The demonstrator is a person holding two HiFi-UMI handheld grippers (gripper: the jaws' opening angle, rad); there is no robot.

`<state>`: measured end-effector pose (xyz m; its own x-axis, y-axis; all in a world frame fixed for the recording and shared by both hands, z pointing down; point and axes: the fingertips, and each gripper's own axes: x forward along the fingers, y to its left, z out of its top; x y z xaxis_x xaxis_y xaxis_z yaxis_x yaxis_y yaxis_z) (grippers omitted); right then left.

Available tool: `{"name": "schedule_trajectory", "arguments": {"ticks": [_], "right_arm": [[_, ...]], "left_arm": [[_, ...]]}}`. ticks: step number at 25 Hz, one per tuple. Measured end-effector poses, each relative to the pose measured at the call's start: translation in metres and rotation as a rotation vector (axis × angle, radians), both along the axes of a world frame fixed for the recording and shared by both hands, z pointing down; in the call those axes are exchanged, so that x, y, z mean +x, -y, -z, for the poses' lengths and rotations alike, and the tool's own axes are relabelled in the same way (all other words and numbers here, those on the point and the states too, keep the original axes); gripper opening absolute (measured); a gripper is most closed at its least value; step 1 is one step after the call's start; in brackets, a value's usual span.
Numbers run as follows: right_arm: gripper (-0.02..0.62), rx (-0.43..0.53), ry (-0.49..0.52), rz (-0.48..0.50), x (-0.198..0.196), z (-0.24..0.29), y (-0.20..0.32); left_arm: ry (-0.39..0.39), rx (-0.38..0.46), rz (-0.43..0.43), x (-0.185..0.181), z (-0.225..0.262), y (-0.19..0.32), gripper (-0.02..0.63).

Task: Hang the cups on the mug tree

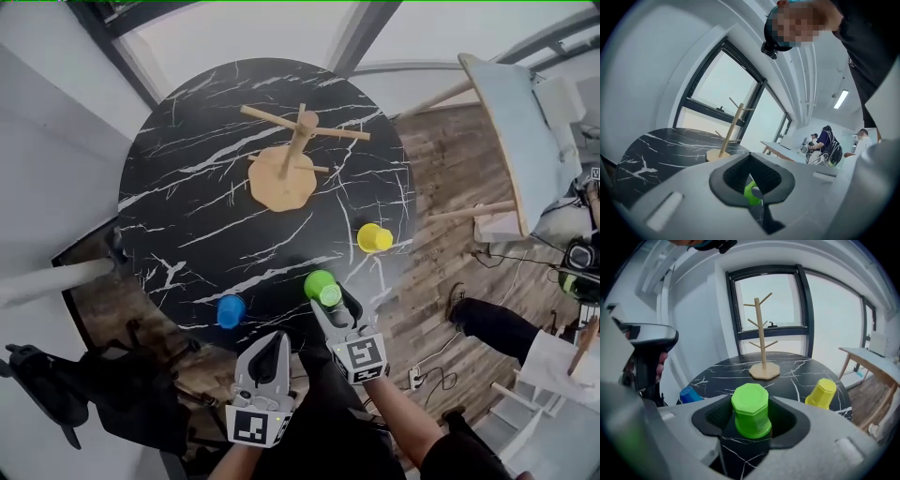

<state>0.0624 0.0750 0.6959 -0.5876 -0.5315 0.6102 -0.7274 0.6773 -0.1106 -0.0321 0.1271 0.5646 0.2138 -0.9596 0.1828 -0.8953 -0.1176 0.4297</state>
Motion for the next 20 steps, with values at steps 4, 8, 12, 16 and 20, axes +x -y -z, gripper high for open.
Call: {"name": "schedule_trajectory", "arguments": {"ticks": [4, 8, 12, 16, 20], "right_arm": [[0.238, -0.012, 0.014, -0.001, -0.004, 0.014, -0.005], [0.238, -0.013, 0.019, 0.000, -0.008, 0.028, -0.009], [0.238, -0.008, 0.024, -0.003, -0.011, 0.044, -0.009], [0.238, 0.002, 0.032, -0.005, -0.016, 0.062, -0.006], [0.238, 0.019, 0.035, -0.006, -0.021, 0.080, -0.004]], "left_arm": [[0.015, 0.000, -0.002, -0.005, 0.015, 0.000, 0.000], [0.025, 0.003, -0.003, -0.010, 0.028, 0.001, 0.000], [0.029, 0.000, -0.007, -0.013, 0.041, -0.001, 0.000], [0.032, 0.005, -0.006, -0.020, 0.053, 0.000, 0.000], [0.042, 0.023, -0.006, -0.029, 0.068, 0.002, 0.000]]}}
